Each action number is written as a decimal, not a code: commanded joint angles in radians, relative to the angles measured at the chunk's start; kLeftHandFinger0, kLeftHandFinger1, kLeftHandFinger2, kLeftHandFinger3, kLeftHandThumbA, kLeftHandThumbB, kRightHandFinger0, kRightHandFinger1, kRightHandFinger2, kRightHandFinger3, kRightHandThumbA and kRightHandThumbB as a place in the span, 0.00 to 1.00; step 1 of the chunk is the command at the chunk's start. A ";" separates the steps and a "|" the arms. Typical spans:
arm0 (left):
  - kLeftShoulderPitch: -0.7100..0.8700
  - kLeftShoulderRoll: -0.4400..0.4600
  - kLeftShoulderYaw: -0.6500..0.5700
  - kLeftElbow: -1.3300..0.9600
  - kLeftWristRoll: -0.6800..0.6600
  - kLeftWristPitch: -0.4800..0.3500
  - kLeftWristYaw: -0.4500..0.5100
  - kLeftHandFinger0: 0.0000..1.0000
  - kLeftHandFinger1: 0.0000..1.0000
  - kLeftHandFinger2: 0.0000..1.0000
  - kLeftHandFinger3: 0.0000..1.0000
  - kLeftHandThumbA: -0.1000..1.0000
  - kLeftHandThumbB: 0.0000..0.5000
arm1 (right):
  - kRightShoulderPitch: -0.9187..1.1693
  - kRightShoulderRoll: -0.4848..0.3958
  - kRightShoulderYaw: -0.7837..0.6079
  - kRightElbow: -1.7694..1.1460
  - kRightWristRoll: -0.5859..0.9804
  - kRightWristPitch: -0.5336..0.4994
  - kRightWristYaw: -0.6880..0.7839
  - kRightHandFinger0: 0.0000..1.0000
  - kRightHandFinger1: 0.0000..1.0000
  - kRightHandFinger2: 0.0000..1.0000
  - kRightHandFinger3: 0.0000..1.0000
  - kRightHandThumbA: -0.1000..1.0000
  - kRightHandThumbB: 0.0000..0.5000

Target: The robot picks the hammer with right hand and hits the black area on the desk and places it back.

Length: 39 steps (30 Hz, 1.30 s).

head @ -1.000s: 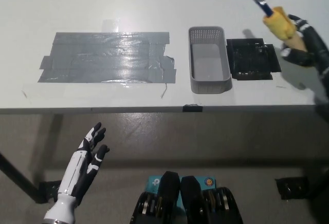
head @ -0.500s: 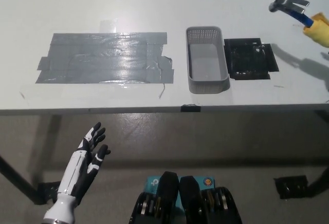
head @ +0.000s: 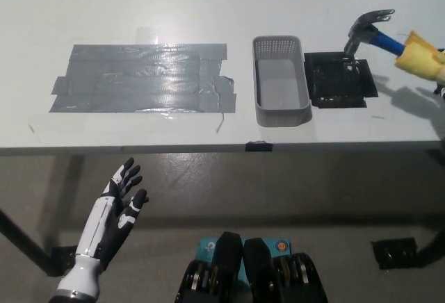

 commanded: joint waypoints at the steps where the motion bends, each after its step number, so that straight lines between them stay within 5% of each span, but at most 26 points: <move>1: -0.005 0.010 0.006 -0.044 -0.007 -0.017 -0.002 0.76 0.94 1.00 1.00 0.84 0.04 | -0.024 0.007 -0.015 0.024 0.035 -0.052 -0.002 0.16 0.61 0.92 1.00 0.00 0.18; 7: -0.006 0.009 0.008 -0.043 -0.007 -0.025 0.001 0.76 0.95 1.00 1.00 0.84 0.07 | -0.014 0.033 0.002 0.073 -0.002 -0.037 -0.036 0.21 0.72 1.00 1.00 0.00 0.16; 14: -0.004 0.007 0.007 -0.040 -0.004 -0.033 0.002 0.77 0.95 1.00 1.00 0.85 0.05 | -0.025 0.055 0.000 0.127 -0.007 -0.053 -0.044 0.16 0.63 0.94 1.00 0.00 0.16; 20: -0.006 0.004 0.010 -0.044 -0.004 -0.022 0.005 0.77 0.96 1.00 1.00 0.86 0.03 | -0.044 0.048 -0.007 0.137 -0.001 -0.101 -0.046 0.18 0.69 1.00 1.00 0.00 0.15; 25: -0.004 0.007 0.009 -0.034 0.002 -0.039 0.006 0.78 0.96 1.00 1.00 0.88 0.00 | -0.050 0.043 -0.031 0.086 -0.003 -0.089 -0.070 0.18 0.66 0.95 1.00 0.00 0.21; 30: -0.001 0.006 0.009 -0.038 -0.005 -0.035 0.002 0.77 0.96 1.00 1.00 0.89 0.00 | -0.110 0.068 -0.194 0.003 0.075 -0.024 -0.139 0.15 0.56 0.86 1.00 0.00 0.13; 35: -0.008 0.006 0.009 -0.032 0.004 -0.040 0.007 0.77 0.95 1.00 1.00 0.90 0.01 | -0.267 0.088 -0.361 -0.005 0.134 0.034 -0.195 0.20 0.65 0.95 0.99 0.00 0.09; 39: -0.011 0.005 0.009 -0.039 0.007 -0.033 0.008 0.76 0.95 1.00 1.00 0.91 0.00 | -0.361 0.083 -0.433 0.021 0.193 0.018 -0.186 0.15 0.58 0.84 0.94 0.00 0.11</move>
